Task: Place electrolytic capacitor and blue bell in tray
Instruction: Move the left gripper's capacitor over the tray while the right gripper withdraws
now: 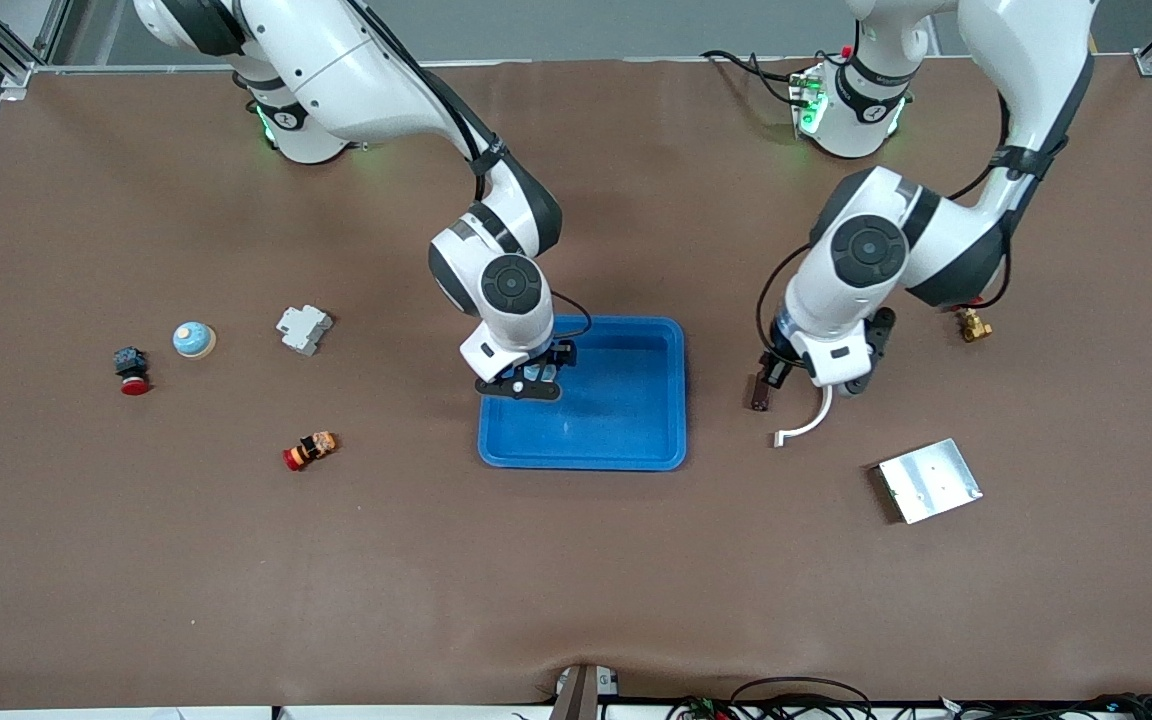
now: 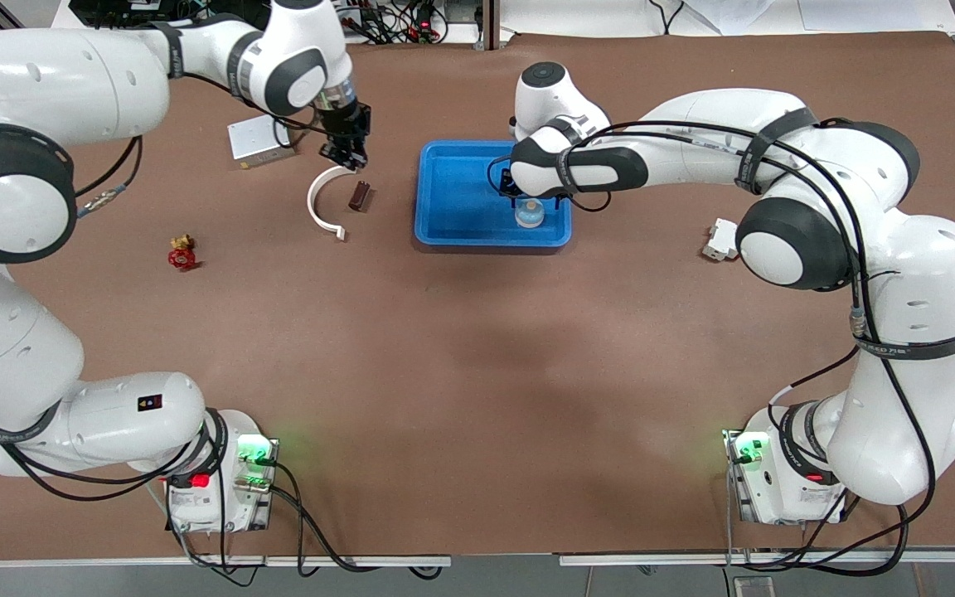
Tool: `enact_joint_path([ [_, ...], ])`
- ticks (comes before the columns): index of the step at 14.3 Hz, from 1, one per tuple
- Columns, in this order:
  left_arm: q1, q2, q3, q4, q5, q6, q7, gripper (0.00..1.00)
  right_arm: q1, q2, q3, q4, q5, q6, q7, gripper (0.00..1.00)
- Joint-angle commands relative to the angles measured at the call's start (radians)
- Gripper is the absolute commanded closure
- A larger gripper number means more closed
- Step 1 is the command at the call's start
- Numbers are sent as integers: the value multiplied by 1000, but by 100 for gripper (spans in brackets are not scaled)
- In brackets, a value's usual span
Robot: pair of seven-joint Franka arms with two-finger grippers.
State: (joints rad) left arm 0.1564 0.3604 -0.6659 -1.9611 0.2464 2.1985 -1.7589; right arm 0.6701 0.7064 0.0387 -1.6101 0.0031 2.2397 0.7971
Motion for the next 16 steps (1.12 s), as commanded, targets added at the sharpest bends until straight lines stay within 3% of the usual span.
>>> enact_joint_path([
  [1, -72, 78, -6, 91, -7, -8, -134, 100, -41, -10, 15, 10, -9, -34, 4, 0],
  [5, -170, 147, 3, 116, 28, 107, -389, 100, -157, -106, 16, 7, -9, -164, -73, 0],
  [9, -225, 251, 3, 131, 258, 153, -722, 100, -306, -269, 12, -95, -6, -235, -287, 0],
  [13, -261, 322, 3, 180, 283, 153, -835, 100, -472, -390, 7, -221, -8, -235, -490, 0],
  [16, -294, 338, 20, 183, 297, 161, -876, 100, -592, -421, -5, -247, -8, -239, -653, 0],
])
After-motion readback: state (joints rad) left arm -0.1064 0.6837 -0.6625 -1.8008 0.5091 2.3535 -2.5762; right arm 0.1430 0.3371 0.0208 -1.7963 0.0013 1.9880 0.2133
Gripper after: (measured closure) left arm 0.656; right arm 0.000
